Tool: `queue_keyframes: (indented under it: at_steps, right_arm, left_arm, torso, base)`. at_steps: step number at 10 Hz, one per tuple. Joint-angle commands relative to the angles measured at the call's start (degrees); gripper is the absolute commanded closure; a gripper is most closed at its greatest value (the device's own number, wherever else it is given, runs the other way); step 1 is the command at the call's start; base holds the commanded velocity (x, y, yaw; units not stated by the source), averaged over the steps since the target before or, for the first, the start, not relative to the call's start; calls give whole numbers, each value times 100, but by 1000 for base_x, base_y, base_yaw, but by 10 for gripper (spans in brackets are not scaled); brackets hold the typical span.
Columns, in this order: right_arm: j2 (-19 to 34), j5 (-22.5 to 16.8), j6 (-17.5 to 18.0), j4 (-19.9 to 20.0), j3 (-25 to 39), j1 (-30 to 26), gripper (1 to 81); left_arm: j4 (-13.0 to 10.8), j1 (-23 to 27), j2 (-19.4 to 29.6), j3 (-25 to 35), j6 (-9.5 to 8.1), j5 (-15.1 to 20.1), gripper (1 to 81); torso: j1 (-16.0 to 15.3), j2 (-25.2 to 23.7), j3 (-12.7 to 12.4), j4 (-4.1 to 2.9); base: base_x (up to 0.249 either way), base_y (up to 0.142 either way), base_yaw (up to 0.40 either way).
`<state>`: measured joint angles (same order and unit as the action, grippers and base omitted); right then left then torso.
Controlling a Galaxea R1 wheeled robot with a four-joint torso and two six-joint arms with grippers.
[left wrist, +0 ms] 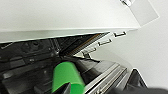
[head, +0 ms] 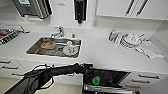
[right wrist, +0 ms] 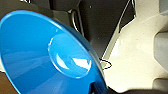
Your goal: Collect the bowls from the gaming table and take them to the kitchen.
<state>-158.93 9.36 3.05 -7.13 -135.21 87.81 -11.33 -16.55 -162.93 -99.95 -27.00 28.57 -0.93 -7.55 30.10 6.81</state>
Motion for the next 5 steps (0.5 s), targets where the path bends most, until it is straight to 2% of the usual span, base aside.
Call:
queue_keyframes:
  at_steps: [1,3,4,5]
  right_arm:
    - [96,-391,-24,-60,30,57,811]
    - [87,-391,-6,1,-39,49,811]
    - [139,-383,29,10,-92,49,811]
    - [245,-374,38,1,-67,49,811]
  left_arm:
    - [43,843,-48,195,28,104,10]
    - [43,676,189,370,37,131,10]
    - [34,422,487,581,72,174,10]
    - [-131,132,847,774,168,271,10]
  torso:
    - [0,0,0,0]
    - [0,0,0,0]
    - [0,0,0,0]
    - [0,0,0,0]
  base:
    - [0,0,0]
    - [0,0,0]
    - [0,0,0]
    - [0,0,0]
